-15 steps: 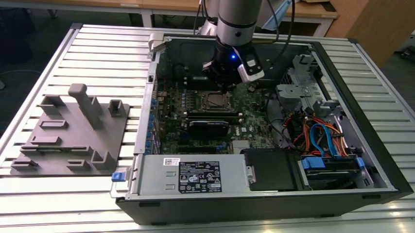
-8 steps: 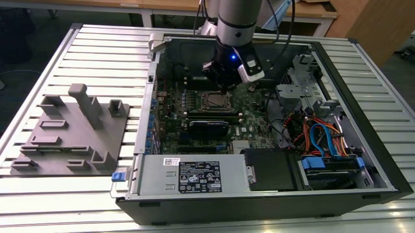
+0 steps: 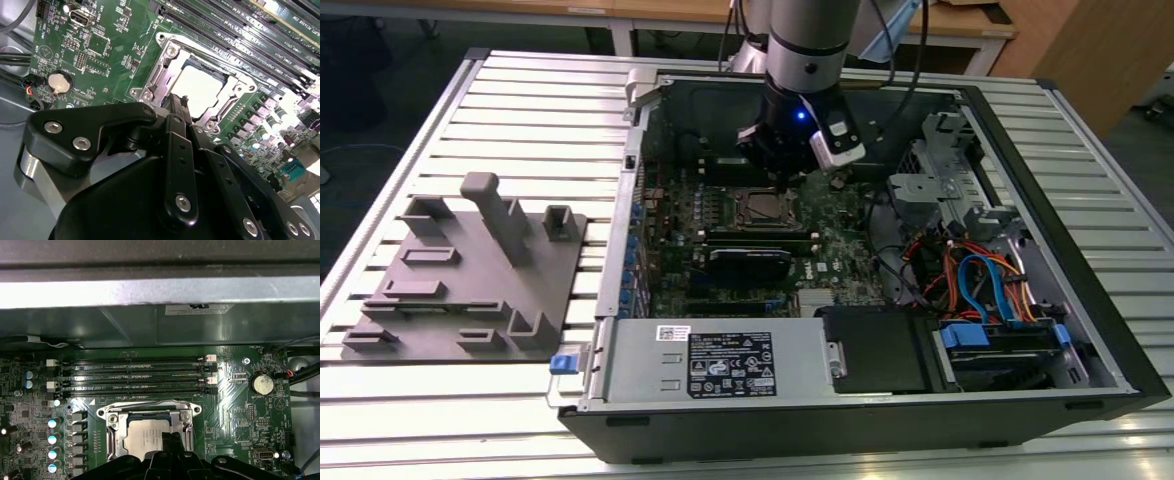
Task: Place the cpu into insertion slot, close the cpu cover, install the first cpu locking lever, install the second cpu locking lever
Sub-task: 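Install the second cpu locking lever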
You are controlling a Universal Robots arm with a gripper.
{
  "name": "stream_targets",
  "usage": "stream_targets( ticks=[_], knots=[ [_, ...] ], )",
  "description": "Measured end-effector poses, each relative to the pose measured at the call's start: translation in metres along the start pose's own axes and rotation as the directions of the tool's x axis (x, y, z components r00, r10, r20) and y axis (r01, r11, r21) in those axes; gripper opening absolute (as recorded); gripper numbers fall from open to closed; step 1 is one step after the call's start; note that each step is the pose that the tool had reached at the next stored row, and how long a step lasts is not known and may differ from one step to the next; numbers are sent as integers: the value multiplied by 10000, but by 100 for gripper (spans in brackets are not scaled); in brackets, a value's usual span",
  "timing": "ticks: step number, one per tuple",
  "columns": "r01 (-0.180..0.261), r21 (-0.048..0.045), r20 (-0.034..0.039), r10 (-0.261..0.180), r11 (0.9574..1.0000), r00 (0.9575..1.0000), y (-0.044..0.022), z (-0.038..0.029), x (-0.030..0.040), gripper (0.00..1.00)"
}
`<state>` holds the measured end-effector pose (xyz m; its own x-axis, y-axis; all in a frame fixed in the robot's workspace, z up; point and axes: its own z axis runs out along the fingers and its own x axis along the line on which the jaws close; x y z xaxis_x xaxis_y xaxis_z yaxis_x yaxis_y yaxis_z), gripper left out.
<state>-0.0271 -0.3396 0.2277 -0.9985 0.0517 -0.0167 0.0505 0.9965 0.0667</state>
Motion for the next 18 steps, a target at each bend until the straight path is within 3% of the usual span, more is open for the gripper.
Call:
stream_targets(
  ticks=[18],
  knots=[
    [0, -1, 0, 0, 10000, 10000, -26, -22, -2, 10]
  ],
)
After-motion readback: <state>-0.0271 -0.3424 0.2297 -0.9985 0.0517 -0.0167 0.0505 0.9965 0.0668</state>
